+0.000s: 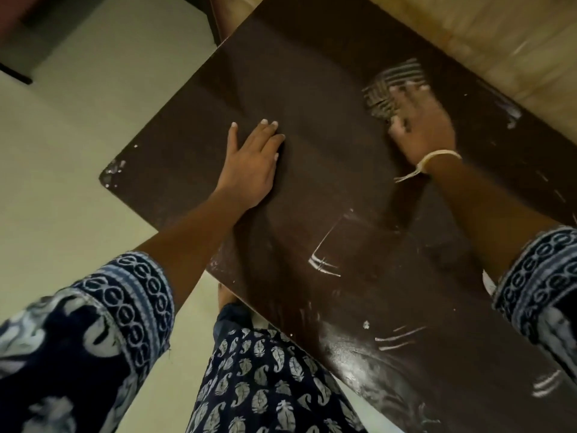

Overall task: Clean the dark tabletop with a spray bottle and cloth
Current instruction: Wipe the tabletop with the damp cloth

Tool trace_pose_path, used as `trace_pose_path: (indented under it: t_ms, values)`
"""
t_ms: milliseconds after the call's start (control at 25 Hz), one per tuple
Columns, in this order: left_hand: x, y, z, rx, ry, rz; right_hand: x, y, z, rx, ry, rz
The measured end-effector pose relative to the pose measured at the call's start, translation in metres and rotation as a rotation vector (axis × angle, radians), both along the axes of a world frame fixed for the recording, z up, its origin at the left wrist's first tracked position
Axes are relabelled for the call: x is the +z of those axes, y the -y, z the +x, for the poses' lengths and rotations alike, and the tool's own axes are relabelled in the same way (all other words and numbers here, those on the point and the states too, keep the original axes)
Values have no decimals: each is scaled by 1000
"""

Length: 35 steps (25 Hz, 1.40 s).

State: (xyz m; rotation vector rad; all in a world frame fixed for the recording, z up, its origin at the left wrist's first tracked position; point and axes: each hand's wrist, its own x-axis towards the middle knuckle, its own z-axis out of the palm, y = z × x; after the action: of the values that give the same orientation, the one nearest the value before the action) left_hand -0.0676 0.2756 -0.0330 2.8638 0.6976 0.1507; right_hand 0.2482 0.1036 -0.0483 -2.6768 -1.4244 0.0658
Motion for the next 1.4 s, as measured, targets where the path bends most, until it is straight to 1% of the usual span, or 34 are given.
trace_pose_path:
  t_ms: [80, 120, 200, 240, 280, 320, 400, 440, 480, 520, 560, 600, 720, 800, 840, 880, 920, 960, 1000, 1080, 1160, 1200, 1280, 1320, 1400]
  values:
    - [-4, 8, 23, -17, 28, 1, 2, 22, 35, -314, -27, 27]
    - [-5, 11, 33, -18, 36, 1, 4, 24, 37, -430, -37, 22]
    - [-6, 18, 51, -15, 43, -14, 9, 15, 22, -561, -42, 11]
    - [-6, 20, 58, -12, 50, -27, 11, 8, 7, -557, -35, 16]
    - [-7, 23, 63, -10, 58, -36, 11, 4, -14, -488, -29, 18]
    - [-9, 25, 65, -15, 64, -40, 7, 4, -39, -370, -22, 17]
    - [-13, 28, 67, -34, 72, -50, 2, 13, -87, -42, -27, 2]
    - [-16, 28, 65, -38, 75, -57, 2, 17, -94, 122, -47, -24]
    - [-17, 29, 64, -39, 80, -60, 4, 17, -83, 254, -56, -53]
    - [-19, 30, 64, -35, 90, -56, 5, 14, -61, 317, -28, -63]
    - [-19, 30, 64, -30, 99, -54, 5, 12, -35, 293, 3, -59]
    - [-18, 29, 64, -27, 107, -51, 3, 15, -6, 184, 19, -42]
    - [-18, 30, 63, -14, 136, -48, 4, 57, 67, -319, -5, 19]
    - [-18, 30, 64, 0, 154, -61, 5, 77, 77, -591, -47, 9]
    - [-18, 30, 64, 8, 162, -69, 6, 74, 71, -690, -73, -20]
    - [-17, 30, 65, 14, 167, -70, 7, 62, 60, -728, -69, -32]
    - [-15, 30, 65, 15, 167, -71, 9, 47, 44, -713, -66, -22]
    - [-14, 30, 65, 14, 165, -74, 12, 30, 24, -648, -72, -1]
    - [-14, 30, 65, 14, 163, -81, 12, 17, -1, -533, -71, 14]
    - [-13, 30, 64, 12, 158, -99, 10, 7, -73, -214, -62, -8]
    - [-12, 29, 64, -3, 144, -116, 9, 20, -145, 85, -71, -58]
    - [-12, 28, 64, -14, 136, -127, 10, 27, -162, 183, -88, -71]
    - [-12, 27, 64, -21, 132, -138, 10, 33, -139, 305, -94, -61]
    - [-12, 27, 64, -19, 133, -132, 9, 34, -112, 285, -62, -53]
    - [-11, 29, 64, -15, 128, -111, 5, 37, -45, 89, -4, -28]
